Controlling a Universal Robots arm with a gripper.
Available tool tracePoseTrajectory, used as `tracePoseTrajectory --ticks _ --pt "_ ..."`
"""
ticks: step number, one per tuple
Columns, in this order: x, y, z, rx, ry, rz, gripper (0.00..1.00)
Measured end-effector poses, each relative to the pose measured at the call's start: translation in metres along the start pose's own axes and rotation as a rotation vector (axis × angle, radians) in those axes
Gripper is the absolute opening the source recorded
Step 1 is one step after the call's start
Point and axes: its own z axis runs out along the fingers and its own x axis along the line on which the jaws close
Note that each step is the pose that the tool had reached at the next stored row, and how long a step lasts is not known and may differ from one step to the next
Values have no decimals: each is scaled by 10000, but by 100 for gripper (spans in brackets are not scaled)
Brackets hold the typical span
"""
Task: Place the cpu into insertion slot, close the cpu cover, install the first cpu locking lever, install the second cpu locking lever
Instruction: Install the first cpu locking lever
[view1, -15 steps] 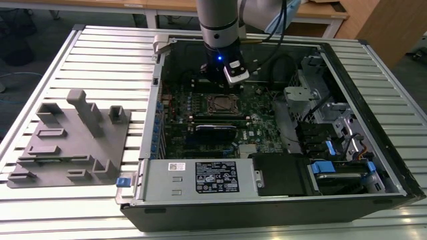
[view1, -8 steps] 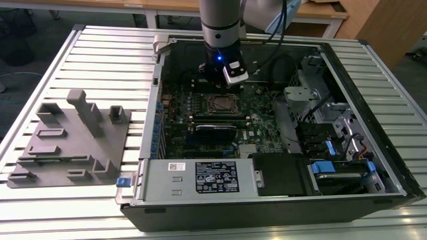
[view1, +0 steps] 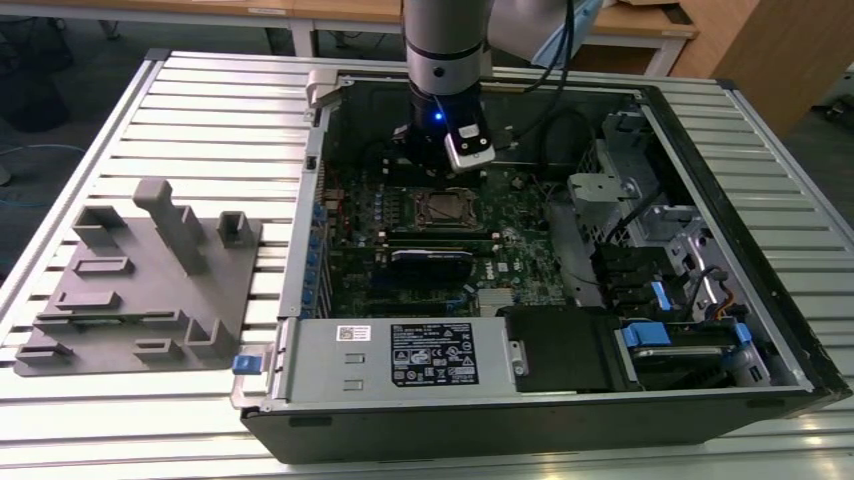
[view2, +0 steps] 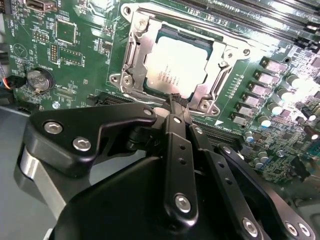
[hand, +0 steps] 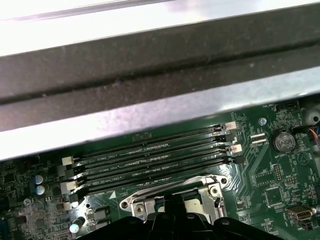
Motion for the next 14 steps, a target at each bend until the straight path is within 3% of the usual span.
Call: tracePoseTrajectory --ticks 7,14 --pt "-24 4 3 194 91 -40 11" --pt "-28 4 3 199 103 -54 11"
